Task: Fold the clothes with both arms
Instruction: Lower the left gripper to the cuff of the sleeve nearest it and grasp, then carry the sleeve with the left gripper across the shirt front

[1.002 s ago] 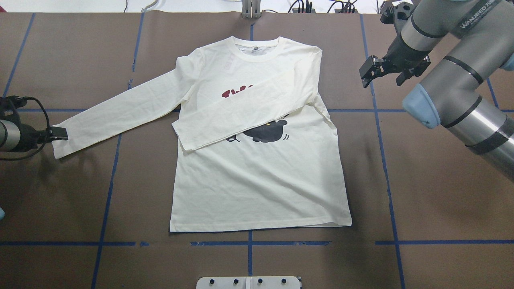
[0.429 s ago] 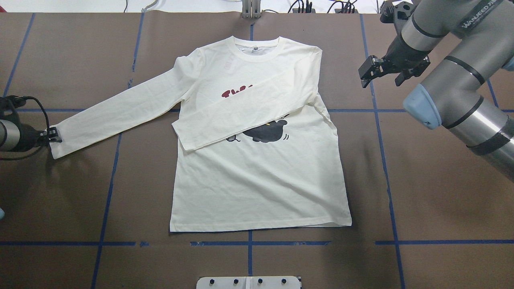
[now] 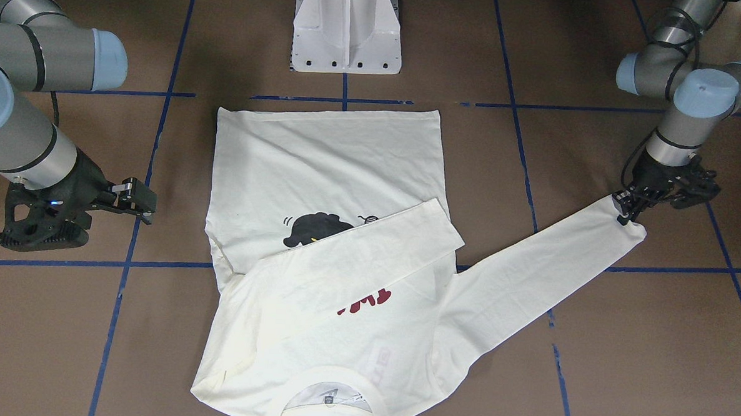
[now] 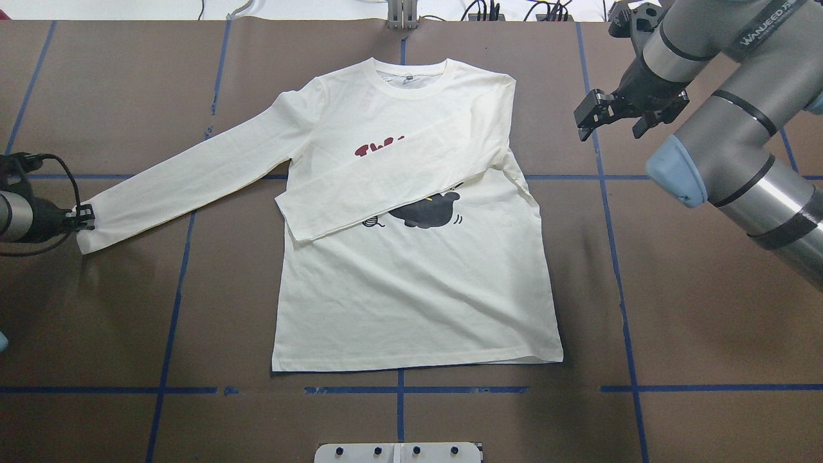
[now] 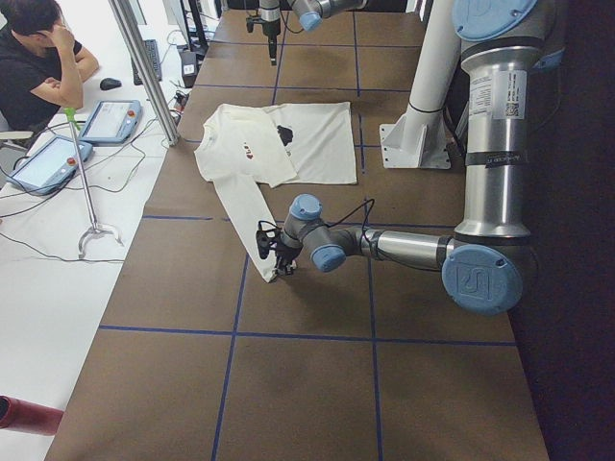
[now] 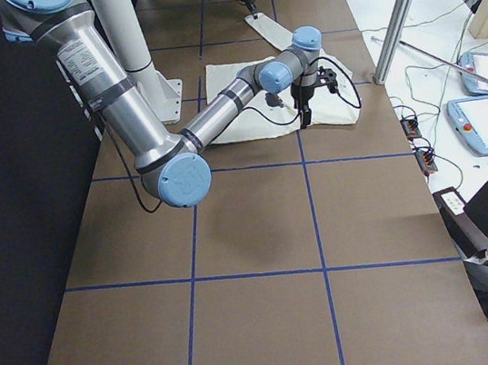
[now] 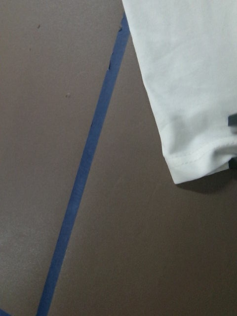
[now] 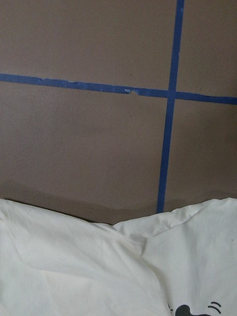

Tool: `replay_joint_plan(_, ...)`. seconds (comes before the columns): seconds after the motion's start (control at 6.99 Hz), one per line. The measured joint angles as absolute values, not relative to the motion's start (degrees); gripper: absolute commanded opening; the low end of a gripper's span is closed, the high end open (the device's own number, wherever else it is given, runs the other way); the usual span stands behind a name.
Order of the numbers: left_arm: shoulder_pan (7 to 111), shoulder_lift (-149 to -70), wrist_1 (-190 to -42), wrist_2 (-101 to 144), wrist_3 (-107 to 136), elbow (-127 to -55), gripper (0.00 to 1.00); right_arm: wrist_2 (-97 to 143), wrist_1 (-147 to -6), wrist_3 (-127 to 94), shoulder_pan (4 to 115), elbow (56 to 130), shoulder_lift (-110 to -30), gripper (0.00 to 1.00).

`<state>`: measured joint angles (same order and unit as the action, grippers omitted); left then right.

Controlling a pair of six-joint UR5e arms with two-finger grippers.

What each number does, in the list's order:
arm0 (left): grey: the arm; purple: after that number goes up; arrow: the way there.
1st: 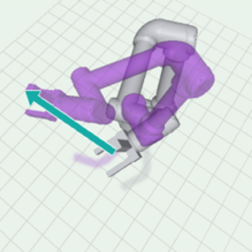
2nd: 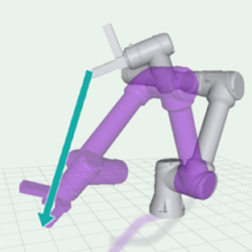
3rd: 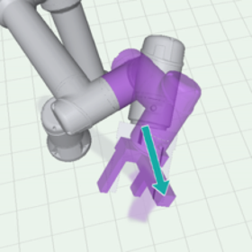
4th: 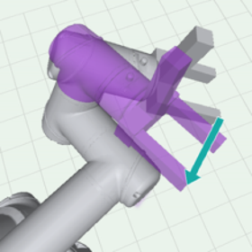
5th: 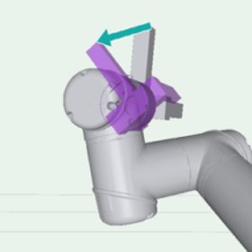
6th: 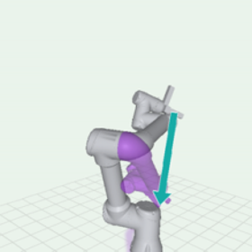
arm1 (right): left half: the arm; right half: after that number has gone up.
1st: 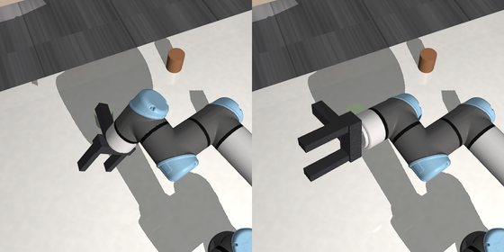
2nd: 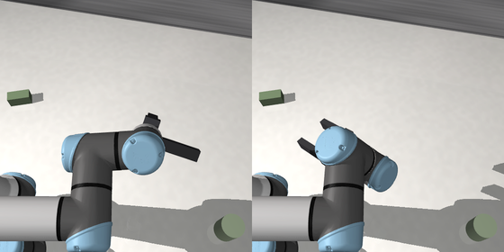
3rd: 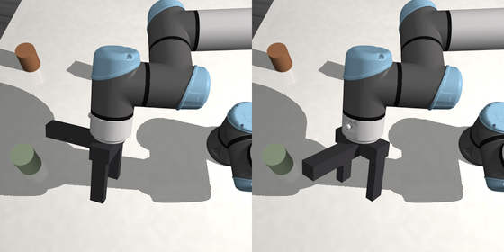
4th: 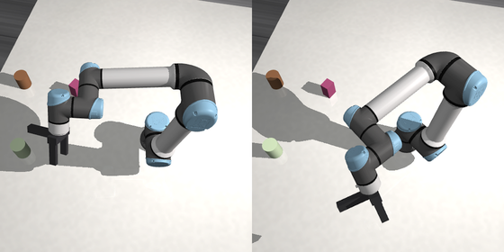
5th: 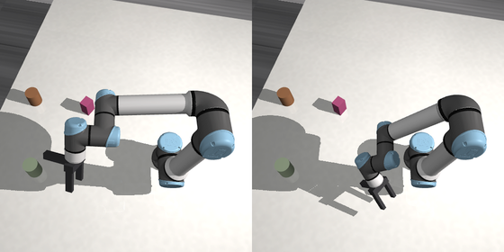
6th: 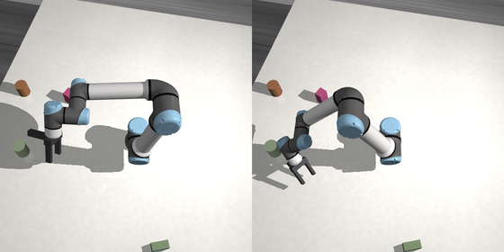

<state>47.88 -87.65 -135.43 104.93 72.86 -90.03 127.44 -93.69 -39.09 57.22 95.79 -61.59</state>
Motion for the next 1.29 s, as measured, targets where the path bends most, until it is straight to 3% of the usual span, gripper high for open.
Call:
replay_joint_plan(0.72,48.9,-91.0,-131.5,108.4,72.0,-96.4,0.0,127.4,-93.7,-38.7,58.1,99.8,-67.3,1.0)
replay_joint_plan(1.29,51.8,-119.1,-103.4,109.6,65.8,-96.8,0.0,127.4,-86.5,-37.7,61.2,104.9,-82.2,1.0)
